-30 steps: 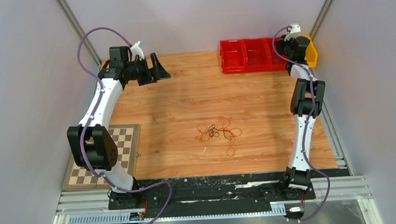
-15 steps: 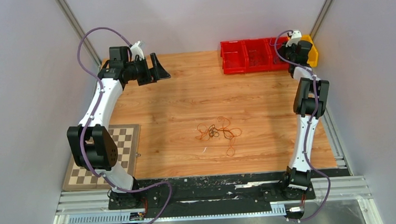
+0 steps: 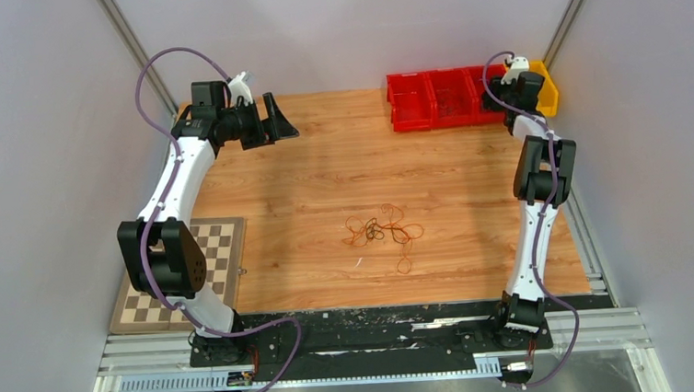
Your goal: Untangle the cables
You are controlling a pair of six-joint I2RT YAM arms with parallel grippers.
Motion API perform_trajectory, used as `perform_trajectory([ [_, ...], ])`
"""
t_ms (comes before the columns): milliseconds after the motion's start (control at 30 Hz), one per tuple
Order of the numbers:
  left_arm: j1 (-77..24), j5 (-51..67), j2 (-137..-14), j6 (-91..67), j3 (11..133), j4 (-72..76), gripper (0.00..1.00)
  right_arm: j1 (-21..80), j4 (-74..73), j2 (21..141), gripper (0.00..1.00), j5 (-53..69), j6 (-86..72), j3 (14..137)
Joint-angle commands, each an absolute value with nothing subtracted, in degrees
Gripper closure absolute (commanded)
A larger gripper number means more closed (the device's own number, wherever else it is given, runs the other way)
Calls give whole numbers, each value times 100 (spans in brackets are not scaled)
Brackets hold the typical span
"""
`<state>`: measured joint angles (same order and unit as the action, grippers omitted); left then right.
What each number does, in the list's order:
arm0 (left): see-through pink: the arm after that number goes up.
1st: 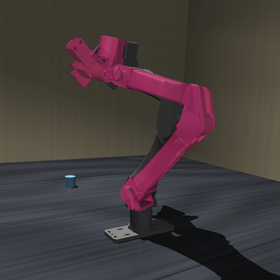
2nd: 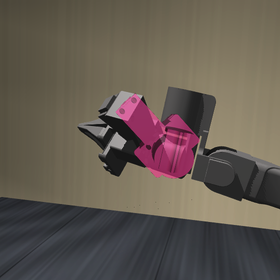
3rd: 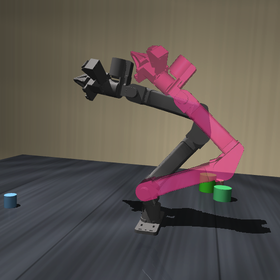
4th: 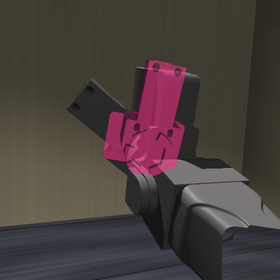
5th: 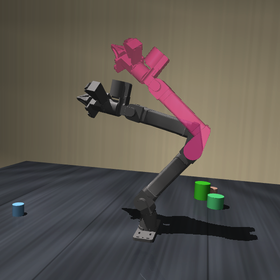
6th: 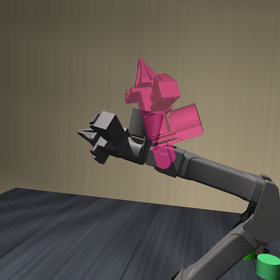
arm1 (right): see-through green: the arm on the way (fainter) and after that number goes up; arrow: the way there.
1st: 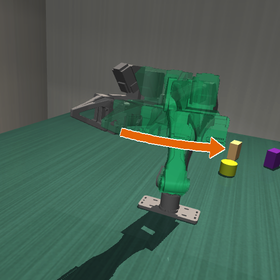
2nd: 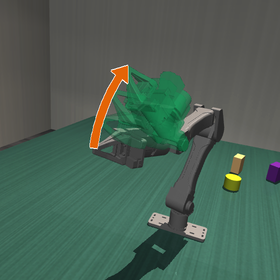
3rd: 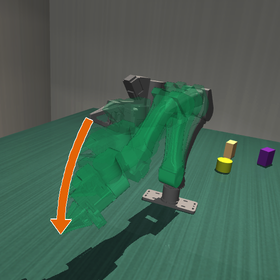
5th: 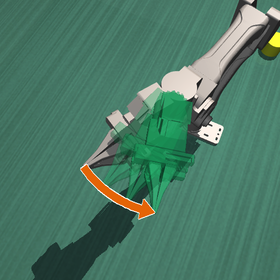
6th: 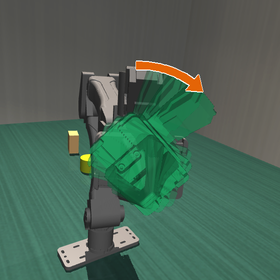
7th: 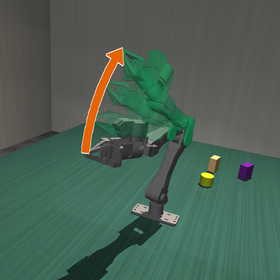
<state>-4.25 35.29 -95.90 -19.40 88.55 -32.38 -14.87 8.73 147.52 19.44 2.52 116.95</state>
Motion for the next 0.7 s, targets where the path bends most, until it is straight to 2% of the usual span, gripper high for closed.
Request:
perform_trajectory([
  [0, -389, 3593, -9500, -1900, 8968, -3192, 0, -1506, 829, 14151, 55, 1841, 89, 11824],
  [367, -389, 3696, -9410, -1549, 9019, -3325, 0, -1533, 763, 13287, 1, 2963, 243, 11604],
  [500, -391, 3945, -9260, -1119, 8844, -3228, 0, -1539, 99, 12557, 0, 3300, 750, 11474],
  [667, -814, 4287, -9292, 310, 8713, -3809, 0, -1480, -1819, 11287, 0, 4495, 1424, 10757],
])
